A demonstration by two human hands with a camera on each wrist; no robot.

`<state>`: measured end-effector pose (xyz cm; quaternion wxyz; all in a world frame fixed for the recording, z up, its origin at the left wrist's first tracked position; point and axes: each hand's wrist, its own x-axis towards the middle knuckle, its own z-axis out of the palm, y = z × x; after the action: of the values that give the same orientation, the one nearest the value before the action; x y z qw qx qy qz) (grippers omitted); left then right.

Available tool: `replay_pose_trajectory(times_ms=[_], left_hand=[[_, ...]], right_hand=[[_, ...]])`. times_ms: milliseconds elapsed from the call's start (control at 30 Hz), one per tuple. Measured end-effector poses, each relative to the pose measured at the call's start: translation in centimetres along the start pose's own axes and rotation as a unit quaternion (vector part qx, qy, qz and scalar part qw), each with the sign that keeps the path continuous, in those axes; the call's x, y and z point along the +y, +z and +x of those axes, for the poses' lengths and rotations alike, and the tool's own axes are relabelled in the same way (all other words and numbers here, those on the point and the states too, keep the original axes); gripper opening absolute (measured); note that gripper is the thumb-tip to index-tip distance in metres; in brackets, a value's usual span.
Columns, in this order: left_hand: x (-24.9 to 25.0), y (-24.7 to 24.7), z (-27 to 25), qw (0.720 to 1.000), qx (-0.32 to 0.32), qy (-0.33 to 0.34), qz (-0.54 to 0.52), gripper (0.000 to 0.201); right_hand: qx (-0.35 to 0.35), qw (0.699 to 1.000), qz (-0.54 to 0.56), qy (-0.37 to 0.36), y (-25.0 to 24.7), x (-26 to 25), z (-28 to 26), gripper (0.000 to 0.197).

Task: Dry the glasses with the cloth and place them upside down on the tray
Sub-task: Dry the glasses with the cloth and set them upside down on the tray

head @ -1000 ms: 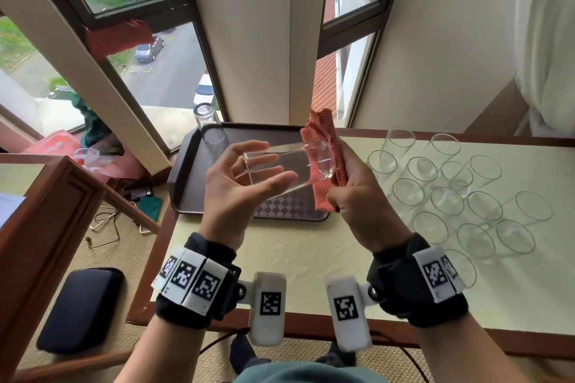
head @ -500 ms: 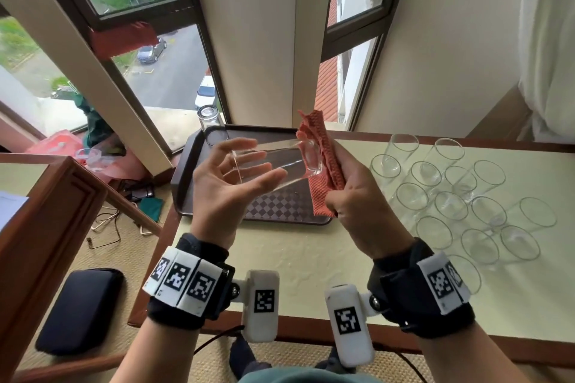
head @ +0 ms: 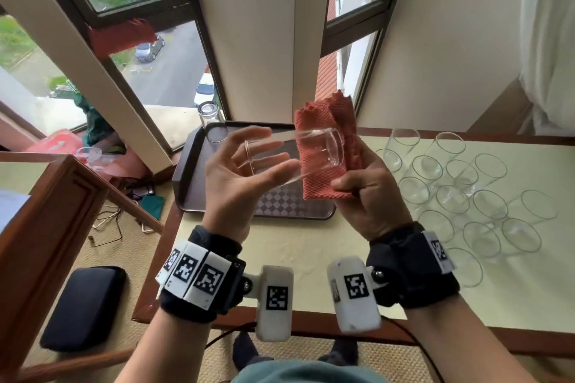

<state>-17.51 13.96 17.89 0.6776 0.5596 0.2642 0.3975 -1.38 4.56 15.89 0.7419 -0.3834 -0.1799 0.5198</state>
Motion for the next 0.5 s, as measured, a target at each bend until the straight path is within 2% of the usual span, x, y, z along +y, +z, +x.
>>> replay_pose_trajectory(times_ms=[100,167,233,300,400,433,500], left_hand=[[-0.8,0.4,-0.2,0.999,0.036,-0.013,-0.038,0.078],[-1.9,0.8,-0.6,0.997,0.059,-0.024,-0.052,0.086],[-2.7,1.4,-1.2,0.996,0.059,-0.032,-0.063,0.087],[-3.3,1.9,-1.7,0.997,0.038,-0.041,-0.055,0.078],[-3.5,2.2,-2.1,0.998,0.002,-0.034,0.055,0.066],[-3.4,2.2,-2.2,0.993,-0.010,-0.028,0.112,0.069],[-3.2,2.1,-2.1,0.974,-0.037,-0.016,0.224,0.065]], right_hand=[[-0.006,1.000,0.022,-0.002,-0.6,0.7,-0.1,0.076],[-0.020,1.000,0.012,0.007,-0.6,1.3,-0.5,0.066],[-0.017,1.000,-0.013,0.011,-0.4,1.6,-0.8,0.053],[-0.009,0.999,-0.038,0.005,-0.3,1.6,-0.8,0.057],[0.021,0.996,-0.081,-0.017,-0.5,1.3,-0.5,0.085],[0.038,0.994,-0.101,-0.026,-0.6,1.1,-0.4,0.087],[0.059,0.987,-0.144,-0.037,-0.7,0.8,-0.4,0.075]])
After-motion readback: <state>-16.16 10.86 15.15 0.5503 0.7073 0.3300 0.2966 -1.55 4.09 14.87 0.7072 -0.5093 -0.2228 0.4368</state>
